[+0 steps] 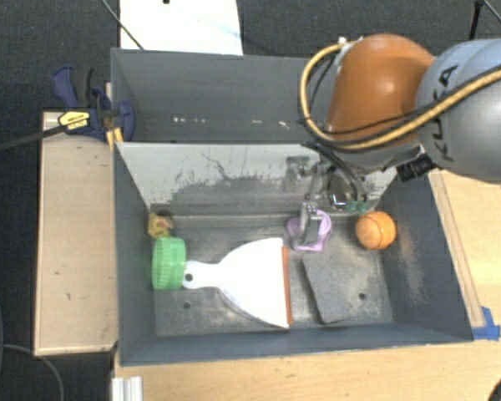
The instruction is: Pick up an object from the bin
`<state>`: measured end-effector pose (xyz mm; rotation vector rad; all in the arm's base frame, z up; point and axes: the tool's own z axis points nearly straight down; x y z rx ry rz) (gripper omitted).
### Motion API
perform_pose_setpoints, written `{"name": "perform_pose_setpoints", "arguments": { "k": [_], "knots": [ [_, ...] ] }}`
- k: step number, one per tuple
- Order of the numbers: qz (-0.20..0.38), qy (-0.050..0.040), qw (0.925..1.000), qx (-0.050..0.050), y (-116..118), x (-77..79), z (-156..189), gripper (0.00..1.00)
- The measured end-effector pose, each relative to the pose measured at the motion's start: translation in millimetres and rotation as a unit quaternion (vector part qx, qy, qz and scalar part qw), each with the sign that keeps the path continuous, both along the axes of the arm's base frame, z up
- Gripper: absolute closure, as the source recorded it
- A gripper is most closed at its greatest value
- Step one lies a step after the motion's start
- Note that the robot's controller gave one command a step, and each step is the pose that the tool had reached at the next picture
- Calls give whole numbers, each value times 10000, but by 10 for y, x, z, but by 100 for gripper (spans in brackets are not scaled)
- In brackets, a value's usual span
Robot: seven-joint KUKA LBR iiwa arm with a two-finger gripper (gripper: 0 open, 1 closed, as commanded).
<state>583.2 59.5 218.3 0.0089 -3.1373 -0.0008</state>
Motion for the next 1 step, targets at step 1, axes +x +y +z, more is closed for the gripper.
{"name": "perform_pose_setpoints", "arguments": {
  "k": [1],
  "knots": [
    [-7, -39, 10000, 3, -3, 13, 49, 0]
  ]
}}
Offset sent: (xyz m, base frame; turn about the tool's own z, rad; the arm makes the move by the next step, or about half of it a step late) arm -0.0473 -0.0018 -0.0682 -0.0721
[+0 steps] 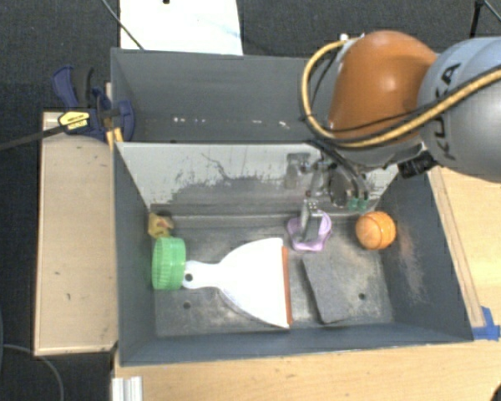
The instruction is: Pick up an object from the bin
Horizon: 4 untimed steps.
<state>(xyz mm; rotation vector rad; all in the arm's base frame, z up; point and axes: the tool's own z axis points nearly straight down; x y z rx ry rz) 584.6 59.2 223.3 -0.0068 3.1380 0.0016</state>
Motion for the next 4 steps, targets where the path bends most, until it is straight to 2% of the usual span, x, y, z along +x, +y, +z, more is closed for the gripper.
{"name": "perform_pose_setpoints", "arguments": {
  "k": [1, 2, 3, 4],
  "knots": [
    [299, -14, 9996, -2, -12, -393, -592, 0],
    [569, 14, 9984, -10, 86, -559, -758, 0],
    [1483, -7, 9889, -3, 178, -469, -897, 0],
    [1080, -6, 9942, -3, 273, -387, -1054, 0]
  ]
}}
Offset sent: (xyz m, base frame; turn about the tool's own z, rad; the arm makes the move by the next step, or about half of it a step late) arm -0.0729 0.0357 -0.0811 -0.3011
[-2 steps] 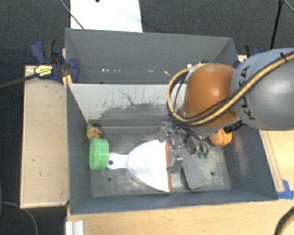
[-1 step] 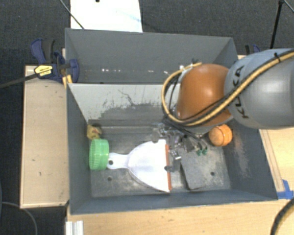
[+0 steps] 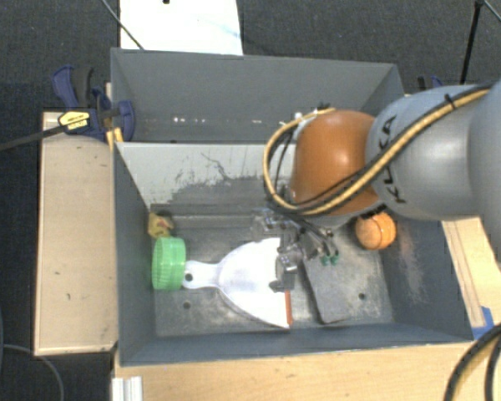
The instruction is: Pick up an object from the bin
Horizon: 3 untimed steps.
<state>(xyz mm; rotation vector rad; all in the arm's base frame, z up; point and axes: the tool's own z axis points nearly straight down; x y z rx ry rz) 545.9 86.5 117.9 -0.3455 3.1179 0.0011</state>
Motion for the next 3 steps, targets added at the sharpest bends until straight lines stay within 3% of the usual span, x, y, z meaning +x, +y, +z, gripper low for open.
{"name": "perform_pose_setpoints", "arguments": {
  "k": [1, 2, 3],
  "knots": [
    [1676, -84, 9858, 21, 334, -4, -379, 100],
    [1661, 0, 9861, -1, 306, -46, -418, 0],
    [1657, 2, 9862, 0, 306, -47, -420, 0]
  ]
}}
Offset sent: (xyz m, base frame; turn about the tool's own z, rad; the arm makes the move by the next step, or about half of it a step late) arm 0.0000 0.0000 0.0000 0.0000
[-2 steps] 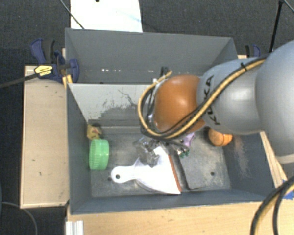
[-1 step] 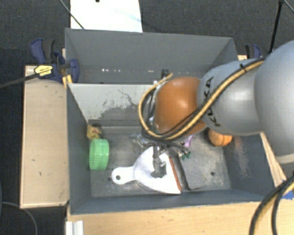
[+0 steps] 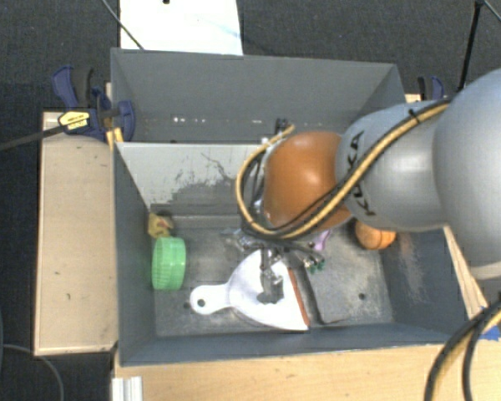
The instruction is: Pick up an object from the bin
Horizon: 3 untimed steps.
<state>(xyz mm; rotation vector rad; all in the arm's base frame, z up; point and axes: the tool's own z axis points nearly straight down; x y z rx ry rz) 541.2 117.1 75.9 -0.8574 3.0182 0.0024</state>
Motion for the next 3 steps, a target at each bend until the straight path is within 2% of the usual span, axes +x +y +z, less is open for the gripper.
{"name": "perform_pose_setpoints", "arguments": {
  "k": [1, 2, 3],
  "knots": [
    [766, -4, 9971, -6, -113, -502, -50, 100],
    [761, -4, 9971, -6, -113, -501, -49, 100],
    [799, 31, 9968, -11, -12, -516, 479, 100]
  ]
}}
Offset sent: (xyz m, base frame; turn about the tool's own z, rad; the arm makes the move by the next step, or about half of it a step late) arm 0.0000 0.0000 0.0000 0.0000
